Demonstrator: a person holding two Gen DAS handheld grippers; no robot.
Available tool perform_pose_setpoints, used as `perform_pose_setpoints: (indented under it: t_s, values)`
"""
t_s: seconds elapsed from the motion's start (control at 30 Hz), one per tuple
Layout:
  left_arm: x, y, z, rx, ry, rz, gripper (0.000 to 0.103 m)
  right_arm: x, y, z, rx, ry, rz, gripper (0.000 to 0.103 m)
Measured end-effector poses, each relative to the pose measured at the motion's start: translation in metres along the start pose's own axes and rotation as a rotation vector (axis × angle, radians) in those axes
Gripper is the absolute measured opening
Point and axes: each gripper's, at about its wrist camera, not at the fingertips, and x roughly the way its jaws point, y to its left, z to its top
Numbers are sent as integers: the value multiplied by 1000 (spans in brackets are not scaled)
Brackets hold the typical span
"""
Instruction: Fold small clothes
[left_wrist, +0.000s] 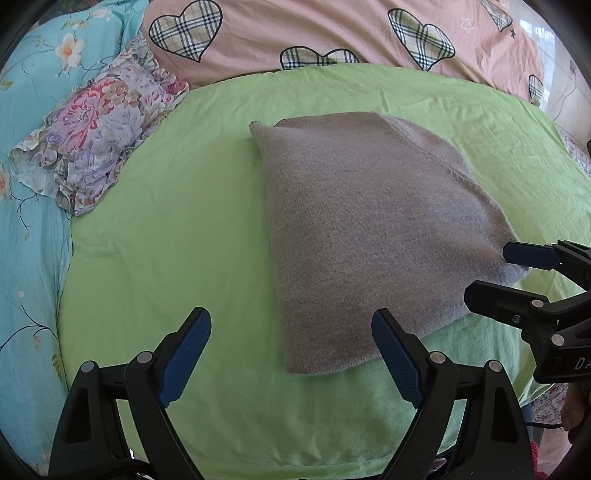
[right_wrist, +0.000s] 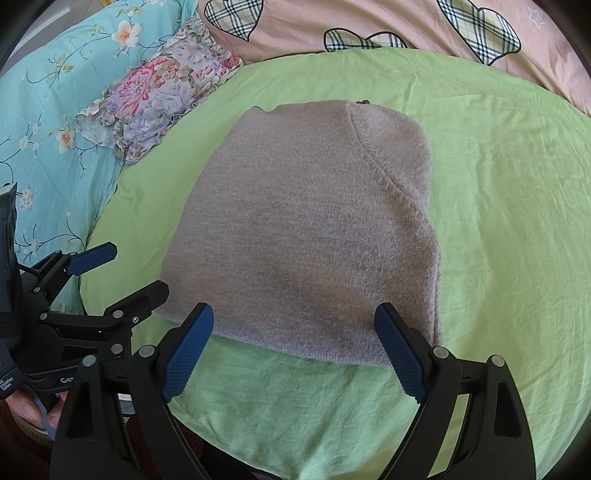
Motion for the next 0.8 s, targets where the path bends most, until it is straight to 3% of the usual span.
perform_pose_setpoints:
  t_s: [0.8]
  values:
    - [-1, -3, 0, 1, -3, 2, 89, -1, 1, 0, 1, -1, 1, 89]
